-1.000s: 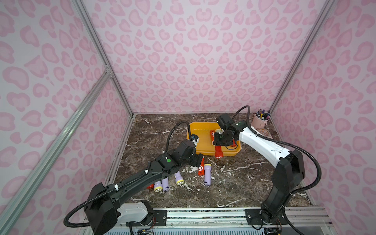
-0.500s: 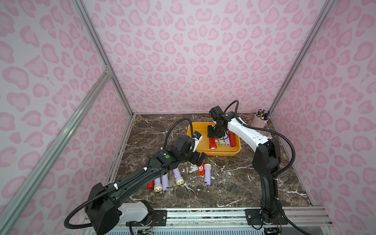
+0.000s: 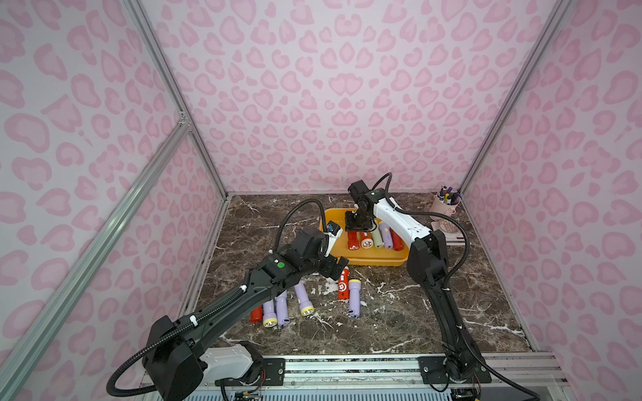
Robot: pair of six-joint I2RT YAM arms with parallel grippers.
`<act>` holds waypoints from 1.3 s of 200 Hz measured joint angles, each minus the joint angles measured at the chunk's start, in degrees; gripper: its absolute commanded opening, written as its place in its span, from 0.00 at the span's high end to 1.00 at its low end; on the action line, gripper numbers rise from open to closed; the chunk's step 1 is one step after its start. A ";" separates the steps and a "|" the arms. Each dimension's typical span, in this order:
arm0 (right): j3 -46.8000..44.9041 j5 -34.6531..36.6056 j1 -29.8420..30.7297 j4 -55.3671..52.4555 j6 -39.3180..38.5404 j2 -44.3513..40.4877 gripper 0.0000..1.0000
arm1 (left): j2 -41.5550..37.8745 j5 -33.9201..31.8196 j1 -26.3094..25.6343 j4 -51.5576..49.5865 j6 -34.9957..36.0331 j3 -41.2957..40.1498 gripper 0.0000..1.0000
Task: Put the flashlights into the storage boxes
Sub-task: Place the flashlight at the storage box, then pick up the flashlight from the center of the board.
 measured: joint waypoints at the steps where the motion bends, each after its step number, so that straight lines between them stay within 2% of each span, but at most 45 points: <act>1: 0.04 0.00 -0.02 -0.02 0.00 0.07 0.65 | -0.02 0.00 0.00 -0.02 0.00 0.00 0.02; 29: 0.52 -0.35 -0.74 -0.39 -0.07 1.88 0.61 | -0.59 0.50 0.52 -0.28 0.24 -0.02 0.02; 67: 0.63 -0.87 -0.55 -0.50 -0.42 2.45 0.50 | -0.83 1.38 0.83 -0.35 0.22 -0.31 0.02; 152: 2.86 -0.96 -0.46 -2.19 -0.90 2.03 0.47 | -0.83 0.79 1.03 -0.35 -0.50 -1.88 0.02; 179: 1.66 -0.33 -0.33 -2.97 -2.23 -3.10 0.46 | -0.31 0.46 1.03 -0.33 -0.68 -1.88 0.03; 203: -3.06 0.85 -0.33 -2.62 -3.63 -10.21 0.45 | 0.74 0.13 1.03 -0.33 -1.38 -1.38 0.02; 232: -12.55 2.14 -0.28 -1.81 -5.14 -20.11 0.44 | 1.49 -0.52 1.03 -0.31 -3.10 -1.16 0.02; 260: -25.90 2.40 -0.28 0.98 -5.44 -30.58 0.43 | 1.53 -0.68 1.03 -0.09 -5.64 -1.18 0.02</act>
